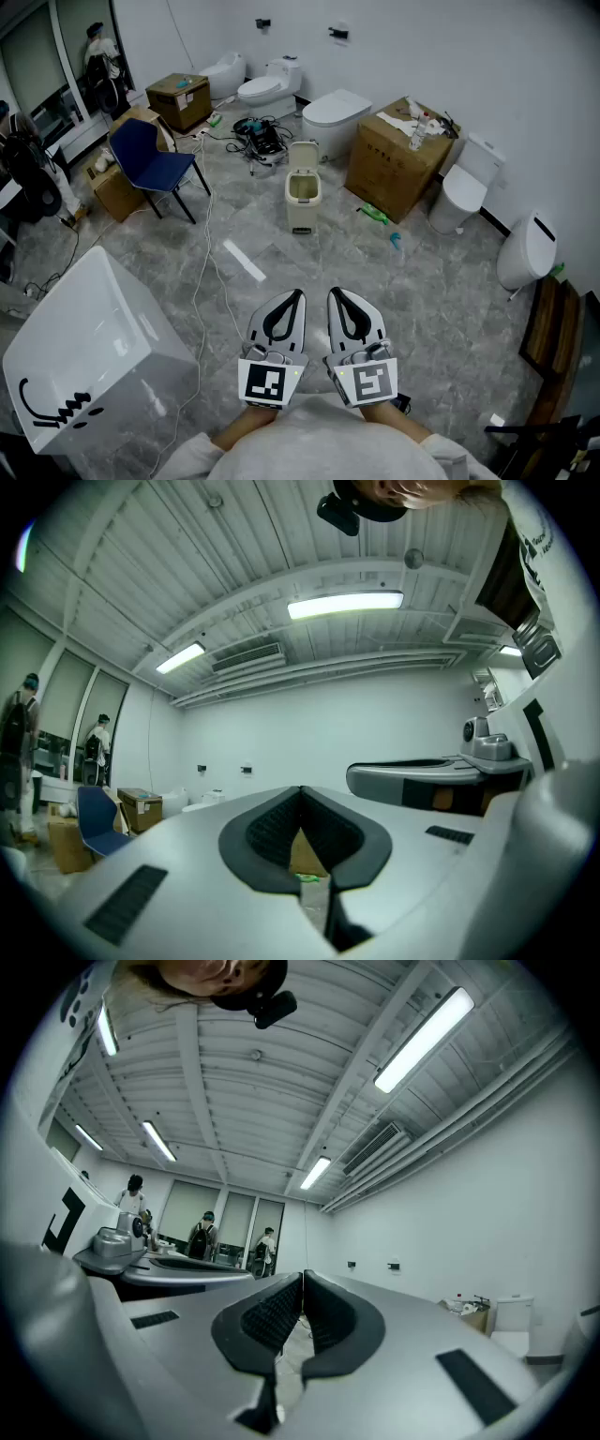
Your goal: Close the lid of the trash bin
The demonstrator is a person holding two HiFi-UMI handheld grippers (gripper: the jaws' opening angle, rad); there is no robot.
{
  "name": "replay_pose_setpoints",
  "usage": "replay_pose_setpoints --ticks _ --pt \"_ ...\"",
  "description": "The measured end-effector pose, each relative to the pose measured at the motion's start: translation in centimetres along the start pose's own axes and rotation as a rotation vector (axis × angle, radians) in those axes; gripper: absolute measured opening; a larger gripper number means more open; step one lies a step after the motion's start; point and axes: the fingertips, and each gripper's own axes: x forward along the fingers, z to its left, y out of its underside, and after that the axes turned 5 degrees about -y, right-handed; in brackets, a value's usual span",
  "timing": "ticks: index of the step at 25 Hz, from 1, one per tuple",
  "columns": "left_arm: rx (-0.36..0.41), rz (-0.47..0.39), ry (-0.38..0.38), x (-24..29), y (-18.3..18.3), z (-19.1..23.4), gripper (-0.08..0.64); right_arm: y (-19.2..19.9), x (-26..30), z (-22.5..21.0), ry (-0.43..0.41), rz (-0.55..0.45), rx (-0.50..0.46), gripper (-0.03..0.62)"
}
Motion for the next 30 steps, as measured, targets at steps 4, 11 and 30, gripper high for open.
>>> replay_pose_setpoints --ticks 4,11,30 --pt "-0.03 -0.052 -0.002 0.1 -0.6 0.9 0.02 -0.8 0.8 1.0 -0.004 -0.078 0.017 0.032" --pt "-0.045 -0.029 0.019 1.7 0.4 2.3 0.02 0.5 2.6 0.5 0.012 -0.03 0.013 0.032" --pt "-0.089 -0.054 -0.046 22.7 1.7 9.6 0.02 4.3 19.5 -14.4 -0.022 -0.02 0.026 0.032"
